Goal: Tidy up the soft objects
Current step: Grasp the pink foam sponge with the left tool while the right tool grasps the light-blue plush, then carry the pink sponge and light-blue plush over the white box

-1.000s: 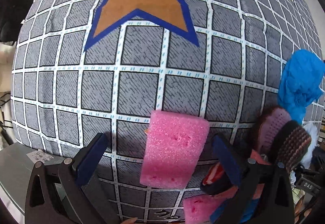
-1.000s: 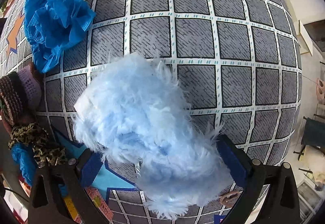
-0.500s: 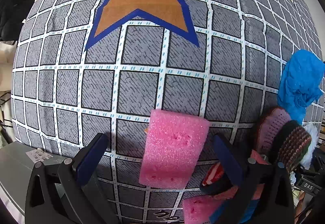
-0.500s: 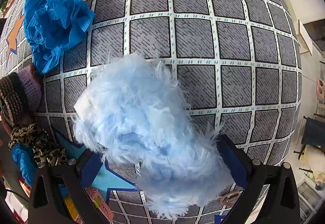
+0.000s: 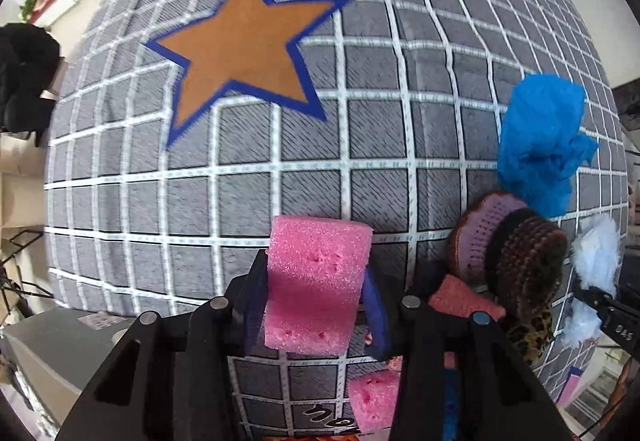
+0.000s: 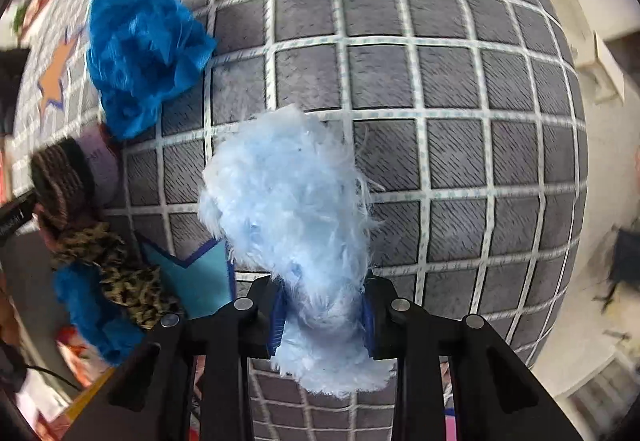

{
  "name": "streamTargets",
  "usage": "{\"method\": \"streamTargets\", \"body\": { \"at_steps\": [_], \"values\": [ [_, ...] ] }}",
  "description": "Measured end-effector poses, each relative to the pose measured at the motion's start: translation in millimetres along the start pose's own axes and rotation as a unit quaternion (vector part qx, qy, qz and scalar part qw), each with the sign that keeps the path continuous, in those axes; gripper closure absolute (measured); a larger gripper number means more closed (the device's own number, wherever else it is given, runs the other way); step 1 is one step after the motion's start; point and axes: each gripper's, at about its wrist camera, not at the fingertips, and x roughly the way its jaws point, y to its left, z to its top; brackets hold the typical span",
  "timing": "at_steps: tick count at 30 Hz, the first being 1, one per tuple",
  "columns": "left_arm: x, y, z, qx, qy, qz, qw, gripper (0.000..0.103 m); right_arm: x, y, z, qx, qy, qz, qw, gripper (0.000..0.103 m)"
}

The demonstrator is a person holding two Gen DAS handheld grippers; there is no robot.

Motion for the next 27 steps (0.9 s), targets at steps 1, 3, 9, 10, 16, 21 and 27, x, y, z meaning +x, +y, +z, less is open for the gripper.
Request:
{"method": "streamTargets", "body": {
  "at_steps": [1,3,9,10,16,21,27],
  "values": [
    [-5.3,0.1,0.2,0.001,-0.007,0.004,1.0,0.057,-5.6,-5.5,-2.1,0.014,-0.007,0.009,1.0,0.072],
    [-17.8,0.4,-0.1,0.005,-0.018,0.008,0.9998,0.057,-13.6,-13.0,-5.8,0.028,-0.012,0.027,0.999,0.072],
    [-63.2,-7.3,-17.7,0.026,-0.056,0.002,0.9981,0.056,-39.3,-26.7,-21.4,0.048,-0.03,0.055,0.997,0.071],
    [-72.3,-10.0,-23.4,0.031,-0.063,-0.001,0.9975,0.056,-44.7,-29.6,-24.1,0.051,-0.032,0.06,0.996,0.071],
    [-109.5,-25.5,-65.7,0.049,-0.09,-0.017,0.9946,0.056,-80.8,-33.4,-44.9,0.059,-0.06,0.074,0.994,0.071],
    [-114.8,-22.4,-109.5,0.07,-0.094,-0.031,0.9927,0.056,-103.9,-35.8,-80.2,0.072,-0.08,0.081,0.991,0.071],
    [-133.6,-16.1,-147.9,0.085,-0.102,-0.044,0.9902,0.056,-126.1,-15.0,-121.4,0.078,-0.105,0.082,0.988,0.071]
  ]
}}
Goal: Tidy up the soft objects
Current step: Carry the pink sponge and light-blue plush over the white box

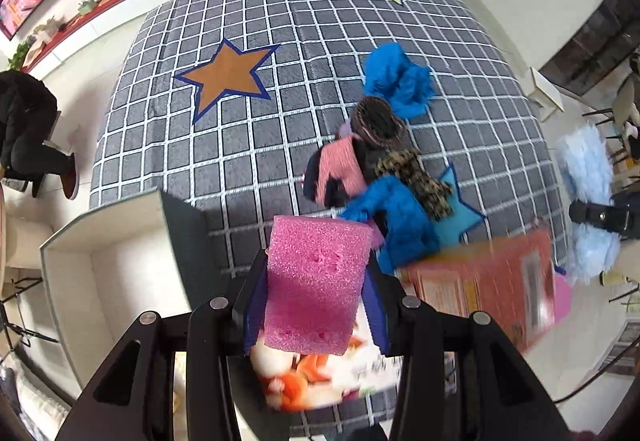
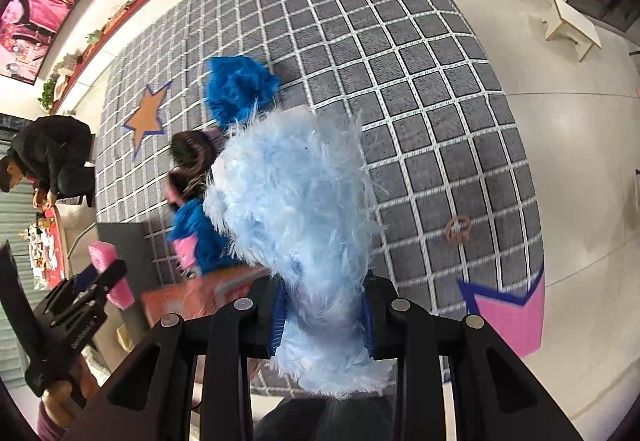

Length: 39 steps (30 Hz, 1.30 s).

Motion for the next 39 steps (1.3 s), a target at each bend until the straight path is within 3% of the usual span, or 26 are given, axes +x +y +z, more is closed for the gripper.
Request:
{"method": "streamTargets", "body": {
  "at_steps": [15,25,39],
  "values": [
    [-68.2,19.1,-61.9,-0.007,-0.057,-0.004,0.9983,0.056,-35.8,89.8,-74.8,-0.067,-0.033,0.021,0.997,0.071],
    [-76.5,34.2,-103.7,-0.036,-0.053,-0.002,0.9979,0.056,-23.9,130.8,-110.5,-0.109,-0.015,0.025,0.994,0.071],
    [-92.5,65.1,-125.3,-0.076,-0.074,0.012,0.9943,0.056,-17.6,172.2,-131.1,-0.164,-0.006,0.022,0.986,0.071]
  ]
}}
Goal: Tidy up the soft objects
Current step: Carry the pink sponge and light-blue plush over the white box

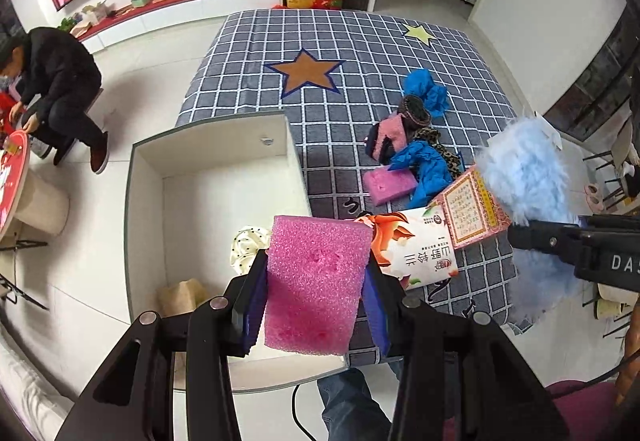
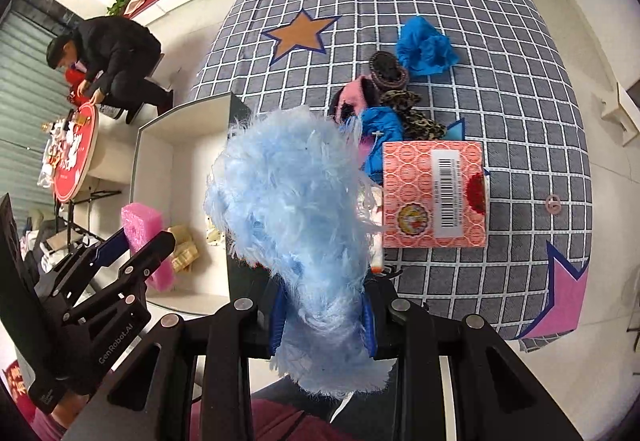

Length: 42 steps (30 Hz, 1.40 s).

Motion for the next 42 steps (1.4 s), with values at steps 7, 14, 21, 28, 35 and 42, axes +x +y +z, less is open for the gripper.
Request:
{"method": "streamTargets", "body": {
  "at_steps": [7,14,21,28,35,42],
  "values": [
    [-6.6,15.8,-4.0,-0.023,-0.009,0.007,0.9997,0.056,-2.4,15.5,2.1,-0.019,-0.003,-0.001,1.0,0.071],
    [-3.7,44.5,-15.4,-0.074,0.0,0.022,0.997,0.056,7.7,36.2,9.3,-0.052,0.012,-0.003,0.999,0.071],
    [2.9,67.1,-27.8,-0.113,0.012,0.033,0.993,0.056,23.7,61.0,14.3,-0.095,0.036,-0.005,0.995,0.071],
    [15.7,88.7,-40.2,-0.148,0.034,0.043,0.9874,0.056,40.6,87.8,18.2,-0.137,0.056,-0.011,0.989,0.071],
    [32.3,100.0,-44.2,-0.159,0.056,0.055,0.9842,0.056,58.8,108.4,23.5,-0.159,0.075,-0.01,0.984,0.071],
    [46.4,104.9,-41.4,-0.164,0.068,0.06,0.9823,0.056,73.1,137.3,33.5,-0.187,0.08,-0.011,0.979,0.071]
  ]
}}
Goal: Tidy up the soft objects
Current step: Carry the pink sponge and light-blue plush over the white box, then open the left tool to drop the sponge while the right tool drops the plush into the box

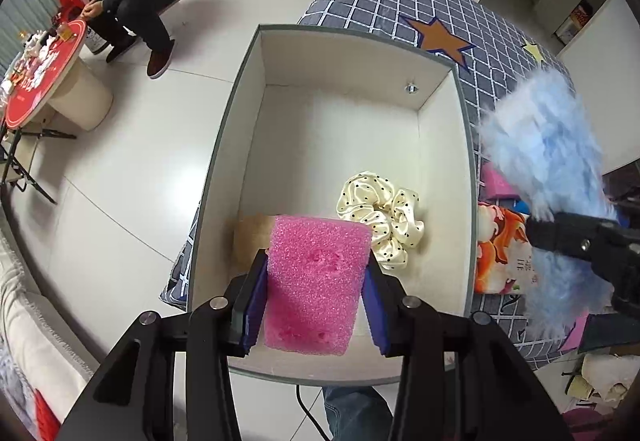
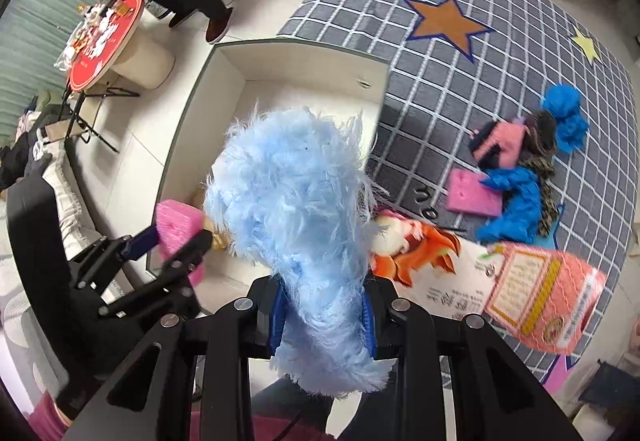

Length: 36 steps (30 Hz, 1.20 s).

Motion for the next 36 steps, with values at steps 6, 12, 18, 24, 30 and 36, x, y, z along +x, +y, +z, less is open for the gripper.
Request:
{"method": "streamTargets", "body": {
  "at_steps": [6,12,18,24,30,36],
  "values": [
    [4.9,1.6,-0.4,-0.007,0.008,0.001,0.9999,0.056,6.7,11.7,13.2,-0.018,0.003,-0.001,1.0,0.071],
    [8.4,1.6,-0.6,-0.009,0.014,0.0,0.9999,0.056,13.1,18.0,22.9,-0.025,0.009,0.003,1.0,0.071],
    [9.6,0.8,0.2,-0.01,0.009,0.006,0.9999,0.028,17.1,22.5,30.4,-0.035,0.01,-0.002,0.999,0.07],
    [16.6,14.6,1.4,-0.053,0.033,-0.05,0.9968,0.018,8.5,23.7,39.0,-0.034,-0.007,0.006,0.999,0.023],
    [15.8,26.7,3.1,-0.094,0.048,-0.104,0.989,0.016,5.9,9.3,41.6,-0.009,0.019,0.023,1.0,0.023],
    [8.9,21.2,14.0,-0.085,0.083,-0.117,0.986,0.006,-7.3,-28.5,35.5,0.031,0.045,0.005,0.998,0.023]
  ]
}}
